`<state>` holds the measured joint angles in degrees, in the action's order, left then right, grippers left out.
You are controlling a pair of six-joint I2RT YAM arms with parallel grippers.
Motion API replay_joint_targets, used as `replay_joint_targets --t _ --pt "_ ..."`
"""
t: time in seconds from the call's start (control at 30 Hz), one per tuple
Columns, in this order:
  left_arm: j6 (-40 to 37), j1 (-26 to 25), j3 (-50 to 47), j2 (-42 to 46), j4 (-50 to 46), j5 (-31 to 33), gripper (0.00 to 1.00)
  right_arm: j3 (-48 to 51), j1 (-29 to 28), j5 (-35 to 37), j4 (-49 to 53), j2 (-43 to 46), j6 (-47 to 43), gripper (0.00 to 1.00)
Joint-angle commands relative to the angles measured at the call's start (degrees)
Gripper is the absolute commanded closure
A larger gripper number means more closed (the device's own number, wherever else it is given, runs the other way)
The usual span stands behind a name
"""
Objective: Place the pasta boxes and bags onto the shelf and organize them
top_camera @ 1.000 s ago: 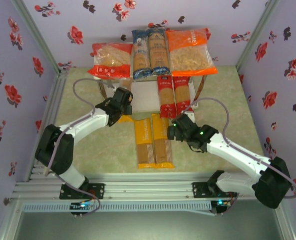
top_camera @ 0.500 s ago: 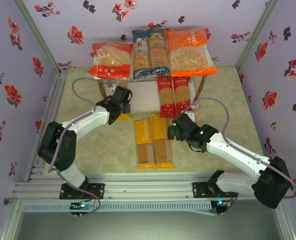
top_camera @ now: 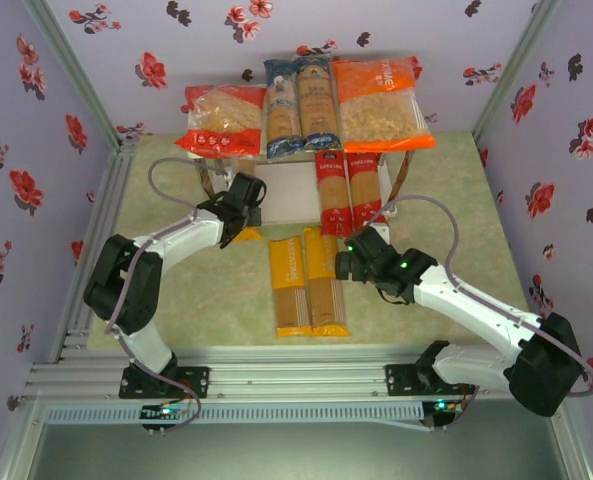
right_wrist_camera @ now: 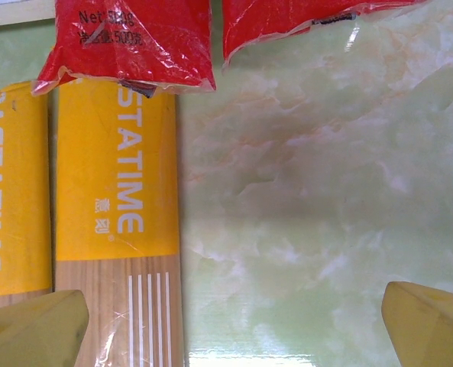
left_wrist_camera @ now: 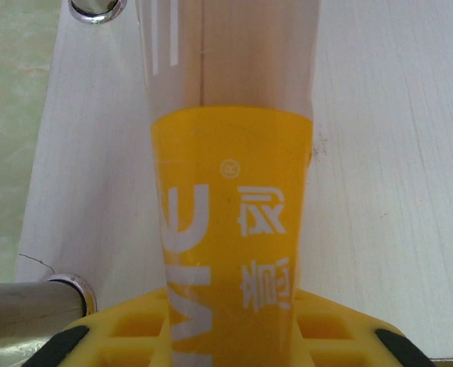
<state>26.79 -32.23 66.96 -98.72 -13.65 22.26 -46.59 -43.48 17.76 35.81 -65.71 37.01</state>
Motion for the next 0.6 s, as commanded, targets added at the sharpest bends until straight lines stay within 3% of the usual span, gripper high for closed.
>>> replay_joint_targets --t 0.0,0.1,0.2,0.3,0.57 --pt "-0.26 1.22 2.45 -1.30 5.70 2.80 0.87 0.45 0.36 0.08 0.62 0.29 -0.19 0.01" --pt "-0.15 1.16 2.21 -1.40 5.76 2.72 0.60 0.42 0.42 0.25 0.88 0.40 -0.17 0.01" --pt "0.02 1.20 1.88 -1.14 5.92 2.73 0.43 0.45 0.44 0.35 1.10 0.38 -0.18 0.01" --pt "-0.39 1.21 2.10 -0.80 5.70 2.91 0.36 0.40 0.42 0.32 1.26 0.49 -0.19 0.01" --pt "-2.41 1.14 2.15 1.89 5.38 0.97 0.31 0.43 0.42 0.39 1.37 0.50 0.01 0.01"
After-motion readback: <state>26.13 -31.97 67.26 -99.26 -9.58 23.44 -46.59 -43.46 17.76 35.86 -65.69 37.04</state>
